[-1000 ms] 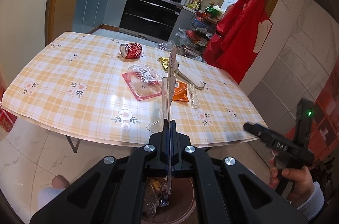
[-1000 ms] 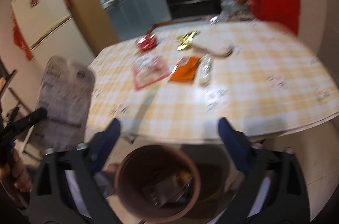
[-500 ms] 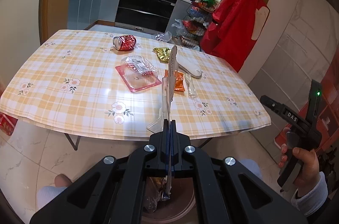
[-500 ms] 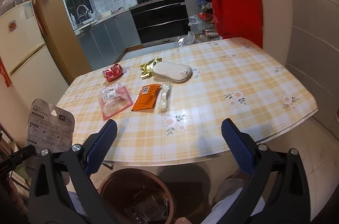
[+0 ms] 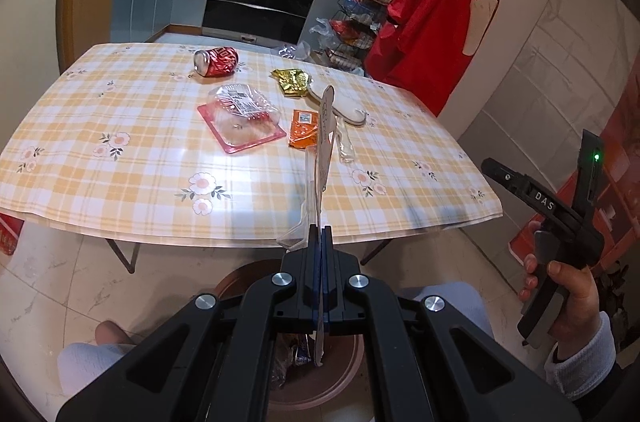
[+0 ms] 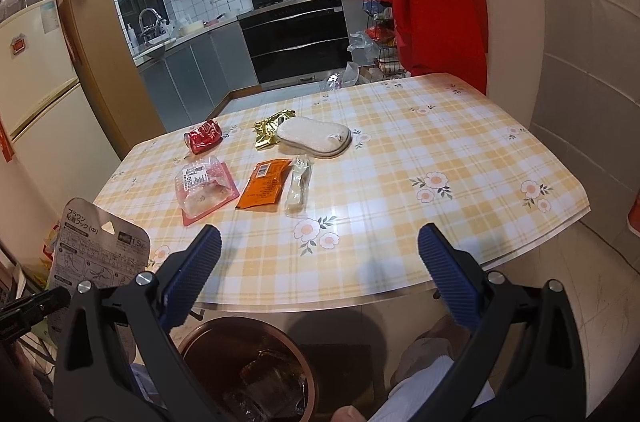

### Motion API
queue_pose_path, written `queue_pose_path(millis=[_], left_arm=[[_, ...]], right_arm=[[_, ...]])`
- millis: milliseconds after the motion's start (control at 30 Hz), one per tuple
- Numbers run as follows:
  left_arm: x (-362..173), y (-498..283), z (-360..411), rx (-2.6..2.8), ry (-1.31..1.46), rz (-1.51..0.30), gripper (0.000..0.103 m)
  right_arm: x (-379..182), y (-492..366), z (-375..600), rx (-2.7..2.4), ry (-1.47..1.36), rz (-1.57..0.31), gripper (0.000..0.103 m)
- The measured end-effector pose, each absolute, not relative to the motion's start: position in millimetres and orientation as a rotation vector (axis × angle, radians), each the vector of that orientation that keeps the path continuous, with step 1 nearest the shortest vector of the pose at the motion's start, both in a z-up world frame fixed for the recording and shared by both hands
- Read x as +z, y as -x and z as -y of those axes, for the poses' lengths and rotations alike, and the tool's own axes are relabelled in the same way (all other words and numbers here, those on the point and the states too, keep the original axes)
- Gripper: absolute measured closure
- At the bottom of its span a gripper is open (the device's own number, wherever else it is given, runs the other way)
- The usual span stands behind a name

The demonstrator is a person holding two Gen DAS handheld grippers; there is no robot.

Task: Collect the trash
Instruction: 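Lower the white card into the brown bin and open the left tool, then grasp the clear plastic tray on the table with the left tool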

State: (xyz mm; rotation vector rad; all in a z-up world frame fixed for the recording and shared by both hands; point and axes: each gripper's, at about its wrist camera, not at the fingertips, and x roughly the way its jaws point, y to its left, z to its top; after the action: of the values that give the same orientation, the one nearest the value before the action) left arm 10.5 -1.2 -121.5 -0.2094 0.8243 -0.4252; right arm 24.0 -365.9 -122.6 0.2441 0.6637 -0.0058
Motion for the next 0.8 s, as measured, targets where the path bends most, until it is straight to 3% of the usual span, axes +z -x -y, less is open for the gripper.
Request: queue_pose_path(millis=[133,167,233,300,600,800], left_arm=[[-123,-9,6,-0.461,0.210,-0.840,0.101],[-124,-9,7,-0.476,0.216,-0.845,0.097],[-125,-8,8,-0.488,0.225,-0.851,0.084],[-124,-7,6,-0.467,0.219,-0.836,0.064],[-118,-11,-14,-0.281,0.175,-0.770,0.019],[-121,-19,-29,-0.208,0.163,-0.768,0.013]], right_arm=[[-124,-24,367,-0.008,-0.246,-0.667,0.006],[-124,-24,367,-0.007,-0.247,-0.669,0.006],[-124,-24,365,-0.007,-0.245,-0.670,0.006],[-124,-24,365,-0.007,-0.245,-0.670,0.006],[-127,-24,364,-0.014,-0.244,-0.683,0.006],[-132,-25,364,-0.015,-0.226,-0.695,0.006]])
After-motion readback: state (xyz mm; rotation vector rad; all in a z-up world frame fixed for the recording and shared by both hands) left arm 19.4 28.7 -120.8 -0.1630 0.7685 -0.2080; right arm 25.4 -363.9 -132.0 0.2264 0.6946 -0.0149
